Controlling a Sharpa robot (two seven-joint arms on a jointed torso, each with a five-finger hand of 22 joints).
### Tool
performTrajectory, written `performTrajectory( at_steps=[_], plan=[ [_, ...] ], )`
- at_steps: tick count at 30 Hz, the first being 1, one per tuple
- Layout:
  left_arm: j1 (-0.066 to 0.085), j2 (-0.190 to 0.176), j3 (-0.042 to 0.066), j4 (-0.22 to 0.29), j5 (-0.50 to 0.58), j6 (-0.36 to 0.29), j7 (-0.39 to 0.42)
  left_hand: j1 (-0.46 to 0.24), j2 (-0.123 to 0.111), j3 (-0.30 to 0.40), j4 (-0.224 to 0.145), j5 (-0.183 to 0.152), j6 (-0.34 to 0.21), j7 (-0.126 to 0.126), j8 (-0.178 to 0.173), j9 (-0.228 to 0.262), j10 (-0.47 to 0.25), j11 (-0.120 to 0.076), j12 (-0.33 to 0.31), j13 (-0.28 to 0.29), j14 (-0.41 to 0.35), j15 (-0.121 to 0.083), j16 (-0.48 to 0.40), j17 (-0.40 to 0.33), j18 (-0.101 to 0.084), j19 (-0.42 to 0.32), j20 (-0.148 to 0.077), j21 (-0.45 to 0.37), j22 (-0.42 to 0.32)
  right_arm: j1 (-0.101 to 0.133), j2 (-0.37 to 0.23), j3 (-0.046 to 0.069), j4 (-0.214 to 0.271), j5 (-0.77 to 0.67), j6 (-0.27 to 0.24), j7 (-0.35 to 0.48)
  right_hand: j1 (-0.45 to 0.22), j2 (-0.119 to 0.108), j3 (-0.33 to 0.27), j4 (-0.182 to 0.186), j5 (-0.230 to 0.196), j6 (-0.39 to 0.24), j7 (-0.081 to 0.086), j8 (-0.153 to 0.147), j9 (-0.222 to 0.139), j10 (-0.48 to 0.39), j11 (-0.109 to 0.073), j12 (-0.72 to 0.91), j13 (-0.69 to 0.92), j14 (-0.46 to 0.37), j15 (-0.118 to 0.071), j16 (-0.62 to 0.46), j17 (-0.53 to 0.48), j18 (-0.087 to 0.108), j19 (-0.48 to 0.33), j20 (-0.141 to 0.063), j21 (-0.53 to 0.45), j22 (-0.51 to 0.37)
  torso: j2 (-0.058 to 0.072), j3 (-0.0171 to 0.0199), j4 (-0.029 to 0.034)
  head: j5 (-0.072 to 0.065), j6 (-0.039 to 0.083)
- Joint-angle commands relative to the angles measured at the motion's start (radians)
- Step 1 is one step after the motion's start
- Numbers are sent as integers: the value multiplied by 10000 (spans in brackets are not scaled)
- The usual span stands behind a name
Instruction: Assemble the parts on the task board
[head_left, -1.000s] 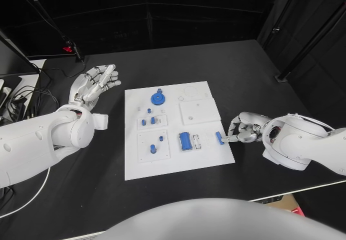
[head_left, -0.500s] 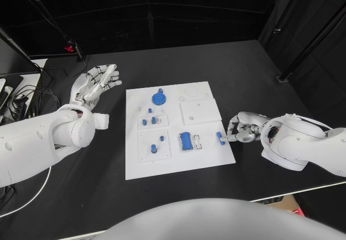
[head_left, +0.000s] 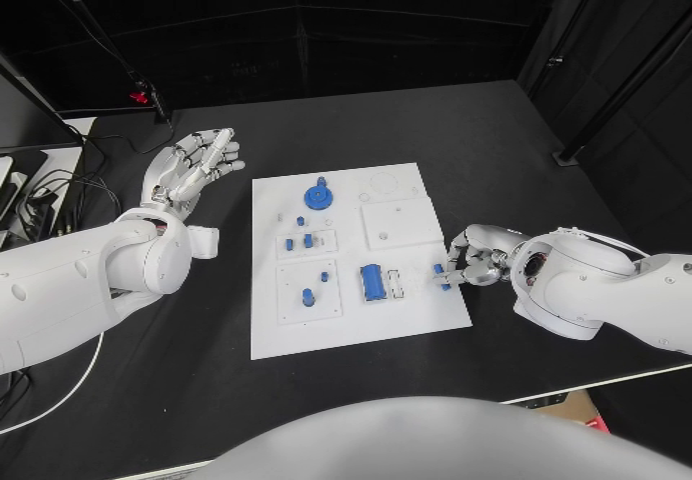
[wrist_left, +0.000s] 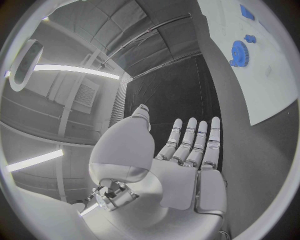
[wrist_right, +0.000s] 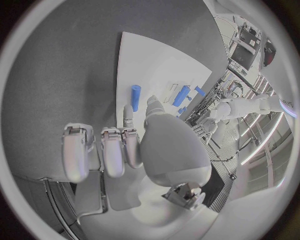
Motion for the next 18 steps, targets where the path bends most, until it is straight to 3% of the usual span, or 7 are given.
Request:
performTrajectory(
  at_steps=[1,18],
  plan=[
    [14,-1,10,13,-3,64,283,32,93,-51,-9,30,-71,1490,52,-16,-87,13,57,-8,-11,-5,52,-9,-182,3,20,53,-9,6,61,-2,-49,-80,509,-383,35,108,66,4,-37,62,17,64,2,1040,-33,25,2633,1041,9,25,2630,6,706,1,-16,2429,-2,-6,5,3,1],
    [14,18,10,11,-3,95,282,37,97,-56,-9,34,-75,1490,58,-19,-89,13,64,-13,-11,-5,59,-17,-182,-2,20,53,-17,-40,555,-2,-416,-424,1288,-869,47,270,55,10,-96,44,-2,160,-12,1040,-51,25,2633,1041,-6,25,2630,0,719,-16,4,2437,-6,-6,-10,28,1]
  ],
)
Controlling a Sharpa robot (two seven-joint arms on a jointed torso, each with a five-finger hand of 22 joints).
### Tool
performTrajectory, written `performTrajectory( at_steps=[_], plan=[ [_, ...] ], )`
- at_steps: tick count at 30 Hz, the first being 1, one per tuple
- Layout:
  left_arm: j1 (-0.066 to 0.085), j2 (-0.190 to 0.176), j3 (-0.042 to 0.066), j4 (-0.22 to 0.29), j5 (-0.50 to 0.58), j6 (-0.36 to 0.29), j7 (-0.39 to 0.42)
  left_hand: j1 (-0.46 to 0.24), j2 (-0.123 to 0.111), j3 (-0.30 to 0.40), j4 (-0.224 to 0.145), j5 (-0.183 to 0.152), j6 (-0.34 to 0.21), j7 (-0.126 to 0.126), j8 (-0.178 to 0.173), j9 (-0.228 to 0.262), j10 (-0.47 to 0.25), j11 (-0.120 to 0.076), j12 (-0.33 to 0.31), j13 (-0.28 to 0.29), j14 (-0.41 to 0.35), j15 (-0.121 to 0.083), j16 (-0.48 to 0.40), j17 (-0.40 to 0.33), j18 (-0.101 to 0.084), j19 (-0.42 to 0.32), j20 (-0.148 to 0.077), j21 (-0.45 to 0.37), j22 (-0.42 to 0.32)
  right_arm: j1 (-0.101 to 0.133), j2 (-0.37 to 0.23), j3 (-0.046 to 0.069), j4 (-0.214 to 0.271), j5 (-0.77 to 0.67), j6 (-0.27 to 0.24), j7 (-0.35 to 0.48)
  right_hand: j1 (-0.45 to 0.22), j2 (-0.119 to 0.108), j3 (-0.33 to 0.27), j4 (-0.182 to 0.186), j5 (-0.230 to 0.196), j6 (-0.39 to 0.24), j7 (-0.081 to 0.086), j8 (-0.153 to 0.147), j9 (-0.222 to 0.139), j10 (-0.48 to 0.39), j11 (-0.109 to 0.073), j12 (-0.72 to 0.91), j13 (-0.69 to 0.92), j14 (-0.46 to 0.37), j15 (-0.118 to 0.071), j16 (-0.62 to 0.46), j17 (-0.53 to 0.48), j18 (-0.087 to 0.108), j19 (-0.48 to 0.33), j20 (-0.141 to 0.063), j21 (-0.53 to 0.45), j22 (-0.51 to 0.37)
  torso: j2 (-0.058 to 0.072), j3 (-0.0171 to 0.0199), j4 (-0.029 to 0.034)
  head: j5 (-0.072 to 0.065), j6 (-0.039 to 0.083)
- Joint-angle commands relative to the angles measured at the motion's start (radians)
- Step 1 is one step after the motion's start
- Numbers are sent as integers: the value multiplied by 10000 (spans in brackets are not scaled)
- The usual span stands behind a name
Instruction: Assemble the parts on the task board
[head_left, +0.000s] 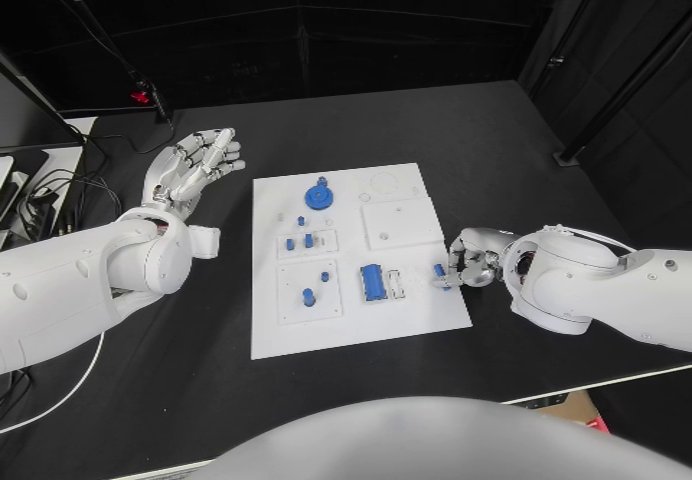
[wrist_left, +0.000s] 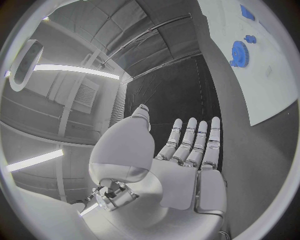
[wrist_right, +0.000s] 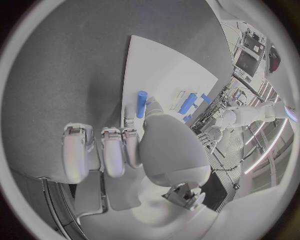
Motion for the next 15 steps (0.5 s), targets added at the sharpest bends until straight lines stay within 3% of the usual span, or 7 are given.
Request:
performTrajectory(
  at_steps=[1,7,10,15],
  plan=[
    [15,15,10,6,-3,96,281,37,97,-56,-9,34,-75,1490,58,-9,-89,13,65,-14,-11,-5,59,-8,-182,-2,21,53,-17,-56,112,-38,-75,-151,515,-274,-4,79,55,10,-47,-4,-9,-74,-58,1040,-50,25,2633,1041,-6,25,2631,-1,719,-16,4,2437,-1,2,-3,-2,1],
    [13,11,10,5,-3,92,275,40,101,-60,-9,37,-78,1490,62,-12,-90,13,70,-18,-11,-5,64,-15,-182,-10,21,52,-28,-75,307,-38,-213,-161,714,-355,-3,192,45,5,-98,-88,-20,-78,-95,1040,-60,25,2633,1041,-13,25,2631,-5,728,-24,19,2443,-6,1,-5,-5,1],
    [12,-3,10,13,-3,78,266,41,101,-61,-9,38,-79,1490,63,-12,-91,13,71,-18,-11,-5,66,-16,-182,-12,21,52,-30,-79,397,-38,-297,-162,825,-387,-41,324,-24,3,-465,-161,-15,-66,-154,1040,-60,25,2633,1041,-16,25,2631,-8,735,-31,29,2447,-1,-5,-11,0,1],
    [12,-16,10,27,-3,80,262,42,106,-62,-9,40,-80,1490,65,-14,-92,13,74,-20,-11,-5,68,-19,-183,-12,21,52,-29,-91,487,-38,-363,-163,935,-399,269,501,-9,-41,-688,-296,-15,-150,-303,1040,-57,25,2633,1041,-10,25,2631,-16,751,-29,54,2457,0,3,-6,14,1]
  ],
)
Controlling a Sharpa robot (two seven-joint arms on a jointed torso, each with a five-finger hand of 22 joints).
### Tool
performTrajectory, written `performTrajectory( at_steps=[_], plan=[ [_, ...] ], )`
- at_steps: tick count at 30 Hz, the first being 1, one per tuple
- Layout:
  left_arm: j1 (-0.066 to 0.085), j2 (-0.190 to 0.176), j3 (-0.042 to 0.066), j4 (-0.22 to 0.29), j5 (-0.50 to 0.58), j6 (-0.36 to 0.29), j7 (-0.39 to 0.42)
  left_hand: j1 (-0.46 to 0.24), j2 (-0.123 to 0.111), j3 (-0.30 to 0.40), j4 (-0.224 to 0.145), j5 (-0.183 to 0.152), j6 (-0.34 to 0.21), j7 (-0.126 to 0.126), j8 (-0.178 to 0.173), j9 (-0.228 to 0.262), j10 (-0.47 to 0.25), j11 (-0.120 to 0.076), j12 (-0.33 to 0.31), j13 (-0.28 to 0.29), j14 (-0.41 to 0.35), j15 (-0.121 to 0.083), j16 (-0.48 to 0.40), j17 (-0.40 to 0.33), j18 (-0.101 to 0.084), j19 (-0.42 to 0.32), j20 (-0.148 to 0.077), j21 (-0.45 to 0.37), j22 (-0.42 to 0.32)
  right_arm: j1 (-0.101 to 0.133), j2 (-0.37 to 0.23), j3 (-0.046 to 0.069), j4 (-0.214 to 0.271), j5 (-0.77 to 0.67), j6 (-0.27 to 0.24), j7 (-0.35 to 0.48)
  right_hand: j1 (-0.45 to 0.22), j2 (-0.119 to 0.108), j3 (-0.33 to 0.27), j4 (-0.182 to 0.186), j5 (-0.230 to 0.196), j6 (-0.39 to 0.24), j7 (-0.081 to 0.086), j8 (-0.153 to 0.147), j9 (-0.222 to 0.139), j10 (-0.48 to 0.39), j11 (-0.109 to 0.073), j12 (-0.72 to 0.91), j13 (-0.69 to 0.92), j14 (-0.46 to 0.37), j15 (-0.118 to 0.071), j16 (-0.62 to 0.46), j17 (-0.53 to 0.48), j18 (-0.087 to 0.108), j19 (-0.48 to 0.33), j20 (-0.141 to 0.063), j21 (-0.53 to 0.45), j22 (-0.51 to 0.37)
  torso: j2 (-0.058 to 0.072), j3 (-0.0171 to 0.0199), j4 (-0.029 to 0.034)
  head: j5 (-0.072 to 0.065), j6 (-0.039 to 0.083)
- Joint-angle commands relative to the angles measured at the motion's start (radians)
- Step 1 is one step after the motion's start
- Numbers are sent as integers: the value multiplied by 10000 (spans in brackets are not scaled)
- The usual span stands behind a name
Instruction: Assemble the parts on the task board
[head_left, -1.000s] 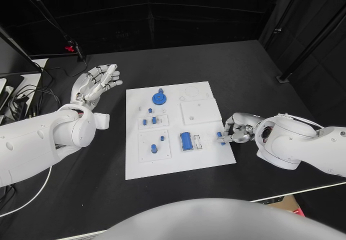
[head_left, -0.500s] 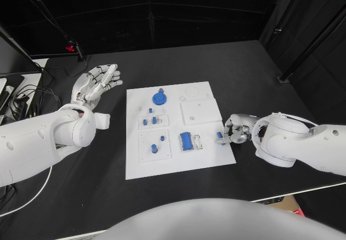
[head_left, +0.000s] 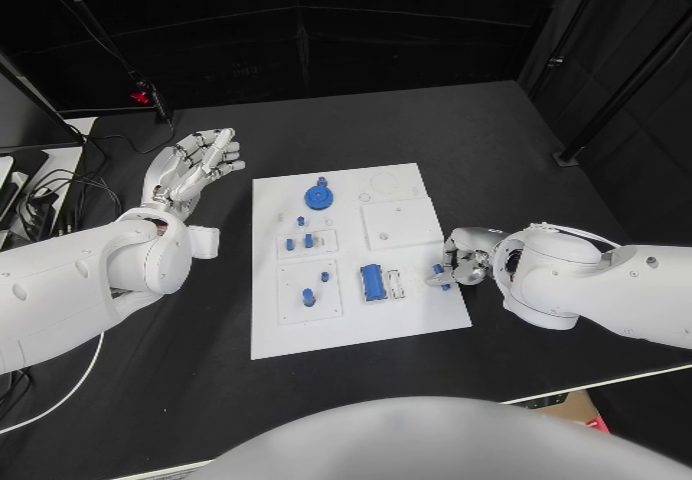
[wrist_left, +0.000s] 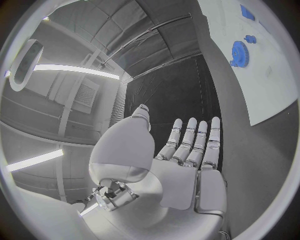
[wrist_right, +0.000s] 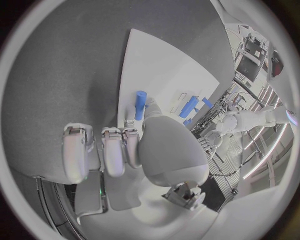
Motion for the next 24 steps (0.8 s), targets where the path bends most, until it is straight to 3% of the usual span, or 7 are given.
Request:
performTrajectory(
  at_steps=[1,7,14,19,22,23,24],
  plan=[
    [14,-7,10,21,-4,76,261,3,67,-62,-9,40,-80,1490,66,-14,-57,-21,32,-10,-11,-6,68,-7,-183,-12,21,52,-7,-88,66,-75,-60,51,600,-304,279,123,10,-66,-78,-165,-9,-189,-3204,1040,-54,25,2632,1041,-8,25,2632,-16,751,-27,55,2457,1,2,-4,19,1],
    [14,-24,10,35,-4,72,257,5,70,-64,-9,41,-83,1490,68,-16,-58,-21,35,-12,-11,-6,71,-11,-183,-1,21,54,5,-101,131,-74,-93,90,674,-250,1135,300,221,-266,-80,-145,-85,-465,-3506,1040,-107,25,2632,1041,-27,25,2632,-14,747,-36,50,2456,3,1,-8,33,1],
    [13,-44,10,48,-4,66,254,5,70,-64,-9,41,-83,1490,68,-16,-58,-21,35,-12,-11,-6,71,-11,-183,-1,21,54,5,-108,157,-74,-73,134,487,-67,1996,491,502,-488,-113,398,-210,-820,-3924,1040,-212,25,2632,1041,-96,25,2632,-35,791,-93,121,2484,0,4,3,28,1],
    [13,-56,10,49,-4,62,252,5,70,-64,-9,41,-83,1490,68,-16,-58,-21,35,-12,-11,-6,71,-11,-183,-1,21,54,5,-112,110,-74,-16,149,78,183,2658,584,1045,-759,-813,897,-274,-1347,-4338,1040,-268,25,2632,1041,-141,25,2632,-63,851,-149,220,2521,5,-3,-8,29,1],
    [12,-54,10,42,-4,71,252,5,70,-64,-9,41,-83,1490,68,-16,-58,-21,35,-12,-11,-6,71,-11,-183,-1,21,54,5,-115,62,-74,39,270,-352,418,2946,369,1667,-891,-862,1315,-323,-1573,-4505,1040,-334,25,2632,1041,-186,25,2632,-85,899,-185,297,2550,-1,-3,-9,23,1],
    [11,-54,10,42,-4,72,252,5,70,-64,-9,41,-83,1490,68,-16,-58,-21,35,-12,-11,-6,71,-11,-183,-1,21,54,5,-117,41,-74,63,341,-516,501,2826,56,2162,-781,-844,1552,-294,-1899,-4700,1040,-299,25,2632,1041,-219,25,2632,-87,900,-197,302,2552,-2,-2,-10,26,1],
    [11,-54,10,42,-4,72,251,5,70,-64,-9,41,-83,1490,68,-16,-58,-21,35,-12,-11,-6,71,-11,-183,-1,21,54,5,-119,17,-74,92,422,-681,588,2855,-51,2450,-799,-863,1708,-333,-2010,-4767,1040,-324,25,2632,1041,-207,25,2632,-91,908,-207,315,2557,4,1,-3,23,1]
  ],
)
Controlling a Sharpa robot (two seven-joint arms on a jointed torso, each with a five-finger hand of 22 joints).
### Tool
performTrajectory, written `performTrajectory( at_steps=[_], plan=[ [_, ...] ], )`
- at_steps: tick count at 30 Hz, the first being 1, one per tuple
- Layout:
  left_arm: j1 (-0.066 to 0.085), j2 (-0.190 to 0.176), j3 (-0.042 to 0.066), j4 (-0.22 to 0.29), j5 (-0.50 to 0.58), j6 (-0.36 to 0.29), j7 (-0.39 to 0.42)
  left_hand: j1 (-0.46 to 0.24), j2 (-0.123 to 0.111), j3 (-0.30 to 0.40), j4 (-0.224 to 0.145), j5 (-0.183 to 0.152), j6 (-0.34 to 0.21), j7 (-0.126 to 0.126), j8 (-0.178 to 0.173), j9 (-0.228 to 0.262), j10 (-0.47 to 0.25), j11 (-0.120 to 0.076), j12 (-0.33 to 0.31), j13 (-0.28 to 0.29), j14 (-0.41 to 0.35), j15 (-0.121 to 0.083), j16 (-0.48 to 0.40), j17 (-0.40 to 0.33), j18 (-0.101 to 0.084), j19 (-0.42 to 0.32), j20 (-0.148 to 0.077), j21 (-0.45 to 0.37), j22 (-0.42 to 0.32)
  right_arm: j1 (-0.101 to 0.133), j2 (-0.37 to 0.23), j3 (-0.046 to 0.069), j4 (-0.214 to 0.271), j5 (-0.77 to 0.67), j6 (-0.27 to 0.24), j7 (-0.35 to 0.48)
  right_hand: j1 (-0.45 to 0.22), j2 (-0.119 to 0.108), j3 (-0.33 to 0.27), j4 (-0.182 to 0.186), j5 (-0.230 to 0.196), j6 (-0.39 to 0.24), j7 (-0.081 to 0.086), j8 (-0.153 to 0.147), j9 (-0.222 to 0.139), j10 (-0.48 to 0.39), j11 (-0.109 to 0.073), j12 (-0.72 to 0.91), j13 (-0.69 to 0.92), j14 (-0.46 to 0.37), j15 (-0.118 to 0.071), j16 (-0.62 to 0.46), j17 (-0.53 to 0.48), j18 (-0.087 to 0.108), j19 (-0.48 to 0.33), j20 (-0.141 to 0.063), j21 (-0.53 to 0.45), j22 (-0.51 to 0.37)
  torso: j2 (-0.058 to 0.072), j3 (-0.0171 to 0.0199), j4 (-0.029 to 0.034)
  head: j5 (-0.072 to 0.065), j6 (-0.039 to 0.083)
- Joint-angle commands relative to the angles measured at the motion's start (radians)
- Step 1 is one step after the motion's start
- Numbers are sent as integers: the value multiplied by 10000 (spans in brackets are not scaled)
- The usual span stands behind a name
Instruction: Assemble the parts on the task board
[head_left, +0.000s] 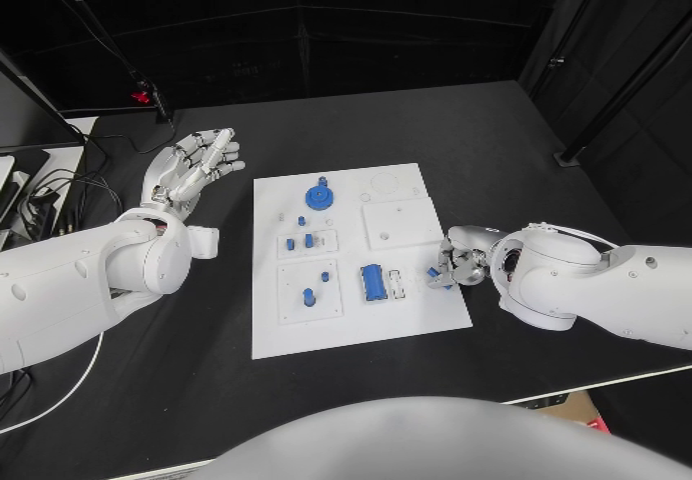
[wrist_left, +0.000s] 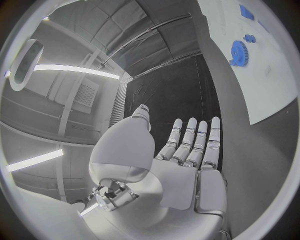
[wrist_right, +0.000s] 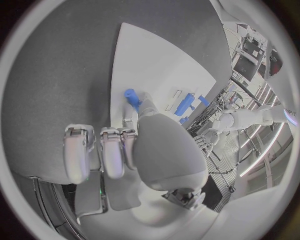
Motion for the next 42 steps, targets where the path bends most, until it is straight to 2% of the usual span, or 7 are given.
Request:
performTrajectory(
  at_steps=[1,8,20,32,36,38,42],
  plan=[
    [12,-2,10,16,-4,75,252,5,70,-64,-9,41,-83,1490,68,-17,-58,-21,36,-14,-12,-6,30,-12,-182,-1,21,54,4,-110,-64,-100,74,495,-606,418,523,203,1357,-500,-18,483,-97,-378,-4857,1040,-40,72,2684,1023,-68,25,2634,-92,907,-63,49,2557,4,3,-1,8,1],
    [2,-14,10,9,-4,81,252,5,70,-64,-9,41,-83,1490,68,-17,-58,-21,36,-14,-12,-6,30,-12,-182,-1,21,54,4,-116,-266,-100,374,1340,-1590,1102,431,-57,2110,-668,0,794,-72,-744,-5005,1040,-26,72,2684,1023,-44,25,2634,-97,921,-54,71,2565,0,7,-1,17,1],
    [-24,-2,10,-17,-4,89,241,5,70,-64,-9,41,-83,1490,68,-17,-58,-21,36,-14,-12,-6,30,-12,-182,-1,21,54,4,-113,-611,-95,808,3082,-2665,1991,136,-156,2670,-805,106,1129,11,-1073,-5074,1040,35,72,2684,1023,2,25,2634,-85,893,-2,29,2548,2,4,4,16,1],
    [-33,54,10,-67,-4,92,227,5,70,-64,-9,41,-83,1490,68,-17,-58,-21,36,-14,-12,-6,30,-12,-182,-1,21,54,4,-94,-798,-86,1111,4214,-2966,2561,-292,-294,2839,-754,413,1326,16,-1385,-5111,1040,35,72,2684,1023,19,25,2634,-68,859,19,-25,2527,5,-7,19,-16,1],
    [-33,68,10,-70,-4,94,223,5,70,-64,-9,41,-83,1490,68,-17,-58,-21,36,-14,-12,-6,30,-12,-182,-1,21,54,4,-87,-814,-84,1140,4400,-3046,2659,-724,-398,2655,-523,962,1435,13,-1542,-5128,1040,30,72,2684,1023,18,25,2634,-59,839,24,-56,2514,7,-3,21,4,1],
    [-34,68,10,-71,-4,88,221,5,70,-64,-9,41,-83,1490,68,-17,-58,-21,36,-14,-12,-6,30,-12,-182,-1,21,54,4,-85,-819,-83,1158,4612,-3073,2703,-1079,-478,2347,-280,1833,1529,9,-1675,-5148,1040,23,72,2684,1023,5,25,2634,-54,827,13,-74,2507,10,1,9,28,1],
    [-34,69,10,-77,-4,86,219,5,70,-64,-9,41,-83,1490,68,-17,-58,-21,36,-14,-12,-6,30,-12,-182,-1,21,54,4,-82,-784,-83,1153,5226,-3112,2745,-1158,-470,2161,-201,2068,1583,3,-1767,-5158,1040,18,72,2684,1023,-7,25,2634,-46,811,-1,-99,2497,-2,-5,-2,32,1]
  ],
)
